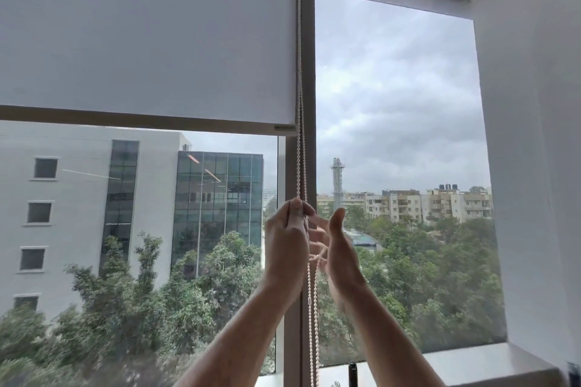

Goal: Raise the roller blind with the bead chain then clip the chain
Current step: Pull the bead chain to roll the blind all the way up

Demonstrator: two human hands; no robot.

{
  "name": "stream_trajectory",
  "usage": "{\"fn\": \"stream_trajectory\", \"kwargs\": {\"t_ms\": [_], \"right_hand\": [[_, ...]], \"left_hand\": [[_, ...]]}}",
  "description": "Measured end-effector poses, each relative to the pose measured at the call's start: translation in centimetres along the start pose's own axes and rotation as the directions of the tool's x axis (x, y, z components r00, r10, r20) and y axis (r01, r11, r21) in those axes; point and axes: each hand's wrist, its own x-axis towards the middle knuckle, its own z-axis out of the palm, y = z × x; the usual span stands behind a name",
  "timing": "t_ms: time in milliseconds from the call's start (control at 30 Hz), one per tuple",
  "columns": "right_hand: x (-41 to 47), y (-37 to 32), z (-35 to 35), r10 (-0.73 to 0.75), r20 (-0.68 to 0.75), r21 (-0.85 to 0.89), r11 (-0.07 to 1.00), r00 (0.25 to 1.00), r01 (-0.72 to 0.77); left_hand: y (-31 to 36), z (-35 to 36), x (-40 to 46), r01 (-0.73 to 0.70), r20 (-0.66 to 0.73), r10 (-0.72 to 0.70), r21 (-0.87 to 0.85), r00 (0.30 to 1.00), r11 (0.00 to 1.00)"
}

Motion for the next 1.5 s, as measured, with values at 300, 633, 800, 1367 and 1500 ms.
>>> {"fn": "stream_trajectory", "kwargs": {"t_ms": [300,633,800,1367,1500], "right_hand": [[3.2,-8.8,3.0,-0.103,0.026,0.224,0.970,0.994,0.094],[4.0,-9.2,6.5,-0.274,-0.223,0.076,0.952,0.936,0.297],[2.6,-7.2,6.4,-0.362,-0.221,0.047,0.924,0.906,0.380],[-3.2,1.4,5.6,-0.350,-0.182,0.023,0.933,0.919,0.360],[-3.7,2.0,4.9,-0.318,-0.132,0.031,0.945,0.939,0.325]], "left_hand": [[-4.0,-0.9,-1.8,-0.056,-0.037,0.059,0.063,0.998,0.996],[-4.4,-1.1,-3.6,0.018,0.057,-0.014,-0.075,0.998,0.997],[-5.0,-3.0,-3.4,0.150,0.234,-0.110,-0.160,0.966,0.976],[8.7,0.8,9.1,0.242,0.213,-0.204,-0.171,0.956,0.955],[8.4,2.2,8.6,0.147,0.033,-0.146,-0.032,0.989,0.989]]}}
